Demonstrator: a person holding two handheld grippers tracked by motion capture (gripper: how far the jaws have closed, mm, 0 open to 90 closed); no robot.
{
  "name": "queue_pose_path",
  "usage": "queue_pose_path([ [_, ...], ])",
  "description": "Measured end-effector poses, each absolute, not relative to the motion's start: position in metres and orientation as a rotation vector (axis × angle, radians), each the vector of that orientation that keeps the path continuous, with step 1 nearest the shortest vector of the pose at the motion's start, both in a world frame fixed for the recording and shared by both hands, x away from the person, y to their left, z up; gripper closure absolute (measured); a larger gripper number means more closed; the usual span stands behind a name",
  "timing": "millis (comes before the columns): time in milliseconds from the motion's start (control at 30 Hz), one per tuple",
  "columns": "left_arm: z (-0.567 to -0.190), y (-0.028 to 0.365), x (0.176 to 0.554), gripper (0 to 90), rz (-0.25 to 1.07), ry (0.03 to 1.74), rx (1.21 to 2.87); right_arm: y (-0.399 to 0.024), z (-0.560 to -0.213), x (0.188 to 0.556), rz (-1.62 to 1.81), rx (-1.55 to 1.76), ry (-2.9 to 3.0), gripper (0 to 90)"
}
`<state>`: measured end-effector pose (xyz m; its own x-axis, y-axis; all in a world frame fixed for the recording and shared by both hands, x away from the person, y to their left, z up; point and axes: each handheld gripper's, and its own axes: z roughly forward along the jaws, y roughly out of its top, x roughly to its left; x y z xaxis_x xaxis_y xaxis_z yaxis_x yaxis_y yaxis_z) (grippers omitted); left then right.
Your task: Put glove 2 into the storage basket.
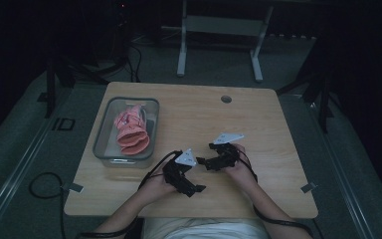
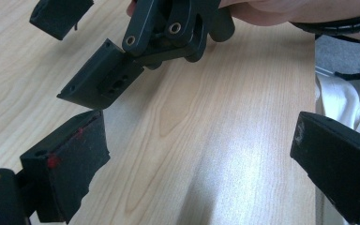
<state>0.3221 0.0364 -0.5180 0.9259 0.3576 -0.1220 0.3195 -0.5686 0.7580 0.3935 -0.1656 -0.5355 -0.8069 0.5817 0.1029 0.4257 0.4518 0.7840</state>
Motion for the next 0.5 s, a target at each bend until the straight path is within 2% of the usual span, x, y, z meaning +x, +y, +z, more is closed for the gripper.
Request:
queue_pose_path([
  [500,-0.544,0.032,0.32,3.9,0.049,0.45,2.198,-0.176,-0.554,0.382,1.227,0.81,2.537,14.6],
])
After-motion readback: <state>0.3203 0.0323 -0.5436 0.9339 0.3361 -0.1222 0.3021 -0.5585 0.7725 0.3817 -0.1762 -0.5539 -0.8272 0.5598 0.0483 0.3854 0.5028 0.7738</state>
